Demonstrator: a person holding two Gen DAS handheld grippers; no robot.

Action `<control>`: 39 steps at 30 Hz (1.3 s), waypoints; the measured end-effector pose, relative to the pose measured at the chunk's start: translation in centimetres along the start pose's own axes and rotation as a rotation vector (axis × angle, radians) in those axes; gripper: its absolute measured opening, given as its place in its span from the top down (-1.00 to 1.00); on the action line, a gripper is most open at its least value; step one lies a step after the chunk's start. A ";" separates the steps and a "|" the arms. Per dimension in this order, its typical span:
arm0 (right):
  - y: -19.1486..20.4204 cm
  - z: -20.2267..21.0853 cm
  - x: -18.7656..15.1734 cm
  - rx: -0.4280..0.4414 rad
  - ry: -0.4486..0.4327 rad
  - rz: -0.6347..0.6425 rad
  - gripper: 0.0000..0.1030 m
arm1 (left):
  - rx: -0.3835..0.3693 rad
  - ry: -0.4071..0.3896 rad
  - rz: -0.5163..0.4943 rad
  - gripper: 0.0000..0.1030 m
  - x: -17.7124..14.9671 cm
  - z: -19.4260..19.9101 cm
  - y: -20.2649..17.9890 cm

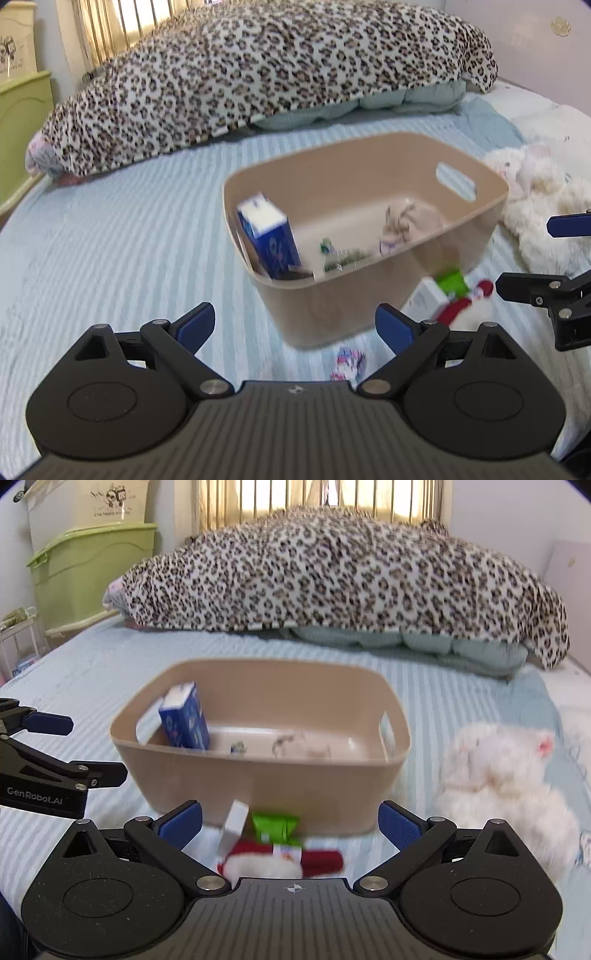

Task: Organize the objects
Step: 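Grasp the printed juice box with the left tool while the right tool grasps the Hello Kitty plush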

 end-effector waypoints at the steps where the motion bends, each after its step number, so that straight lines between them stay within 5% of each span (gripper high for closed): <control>1: -0.1 -0.3 -0.5 -0.004 0.011 -0.003 -1.00 | -0.009 0.014 0.003 -0.83 -0.5 -0.3 -0.3; 13: -1.1 -3.3 -4.6 -0.005 0.144 -0.014 -1.00 | -0.057 0.161 -0.039 -0.83 -5.0 -4.6 -3.0; 27: -1.1 -7.5 -6.0 0.012 0.216 -0.037 -1.00 | -0.100 0.158 -0.051 -0.76 -5.4 -7.1 -3.8; 31: -0.7 -8.1 -6.0 0.025 0.211 -0.053 -0.81 | -0.131 0.153 -0.057 -0.37 -5.1 -7.3 -4.1; 35: -0.5 -8.4 -6.1 0.028 0.221 -0.050 -0.30 | -0.174 0.152 -0.049 -0.03 -4.7 -7.4 -4.1; 36: -0.4 -8.4 -6.1 0.025 0.223 -0.043 -0.20 | -0.186 0.149 -0.051 0.20 -4.6 -7.3 -4.2; 38: -0.2 -8.0 -6.1 0.017 0.221 -0.026 -0.16 | -0.198 0.148 -0.056 0.52 -4.5 -7.0 -4.5; 39: -0.1 -7.8 -6.1 0.011 0.218 -0.016 -0.15 | -0.195 0.146 -0.060 0.52 -4.4 -6.9 -4.6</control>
Point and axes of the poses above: each gripper's, at about its wrist camera, not at the fingertips, and z roughly against the way its jaws point, y to its left, x to its top, the point moved 5 cm from there along -z, roughly the way its jaws point, and after that the axes turned 13 degrees about -z, right-handed, at the moved point
